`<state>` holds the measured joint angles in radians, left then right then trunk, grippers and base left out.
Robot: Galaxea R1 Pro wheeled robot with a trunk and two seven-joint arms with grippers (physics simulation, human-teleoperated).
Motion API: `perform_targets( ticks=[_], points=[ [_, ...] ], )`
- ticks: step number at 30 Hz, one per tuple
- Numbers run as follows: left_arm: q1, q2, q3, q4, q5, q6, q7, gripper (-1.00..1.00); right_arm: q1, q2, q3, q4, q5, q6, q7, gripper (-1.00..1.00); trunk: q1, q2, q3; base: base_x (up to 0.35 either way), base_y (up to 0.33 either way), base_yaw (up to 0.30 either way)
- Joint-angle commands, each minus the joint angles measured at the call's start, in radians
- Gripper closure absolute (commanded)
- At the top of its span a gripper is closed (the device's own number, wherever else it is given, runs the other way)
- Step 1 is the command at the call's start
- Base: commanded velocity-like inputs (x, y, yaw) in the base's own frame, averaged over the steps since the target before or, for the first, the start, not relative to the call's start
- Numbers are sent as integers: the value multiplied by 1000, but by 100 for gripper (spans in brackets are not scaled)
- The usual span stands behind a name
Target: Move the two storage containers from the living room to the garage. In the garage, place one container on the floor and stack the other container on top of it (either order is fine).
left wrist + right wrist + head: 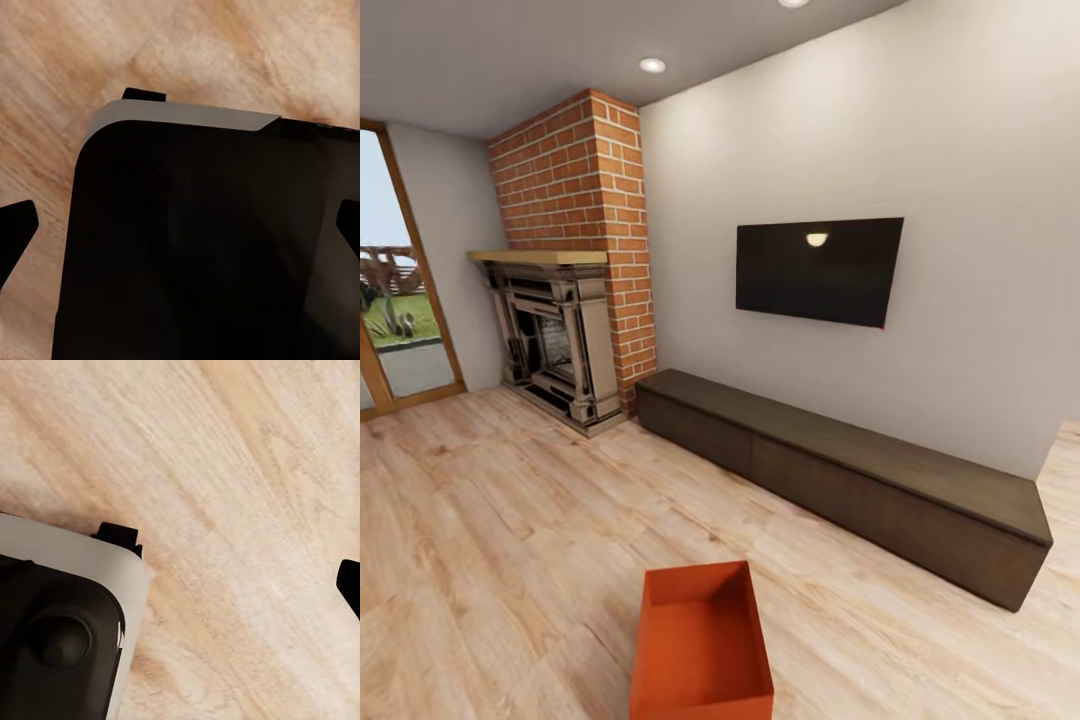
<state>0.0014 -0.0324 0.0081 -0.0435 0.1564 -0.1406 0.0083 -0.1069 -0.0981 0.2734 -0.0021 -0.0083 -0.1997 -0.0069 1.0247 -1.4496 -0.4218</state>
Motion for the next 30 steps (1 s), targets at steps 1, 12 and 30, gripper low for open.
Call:
perform_targets(
  ticks=[1, 12, 30],
  points=[
    [0, 0, 0, -1, 6, -1, 1, -100, 0, 0, 4, 1, -1, -3, -1, -100, 0, 0, -1, 180, 0, 0],
    [0, 0, 3, -1, 8, -2, 1, -100, 0, 0, 4, 1, -1, -3, -1, -100, 0, 0, -1, 258, 0, 0],
    [0, 0, 2, -1, 8, -1, 1, -100, 0, 1, 4, 1, -2, -3, -1, -100, 0, 0, -1, 165, 0, 0]
  ],
)
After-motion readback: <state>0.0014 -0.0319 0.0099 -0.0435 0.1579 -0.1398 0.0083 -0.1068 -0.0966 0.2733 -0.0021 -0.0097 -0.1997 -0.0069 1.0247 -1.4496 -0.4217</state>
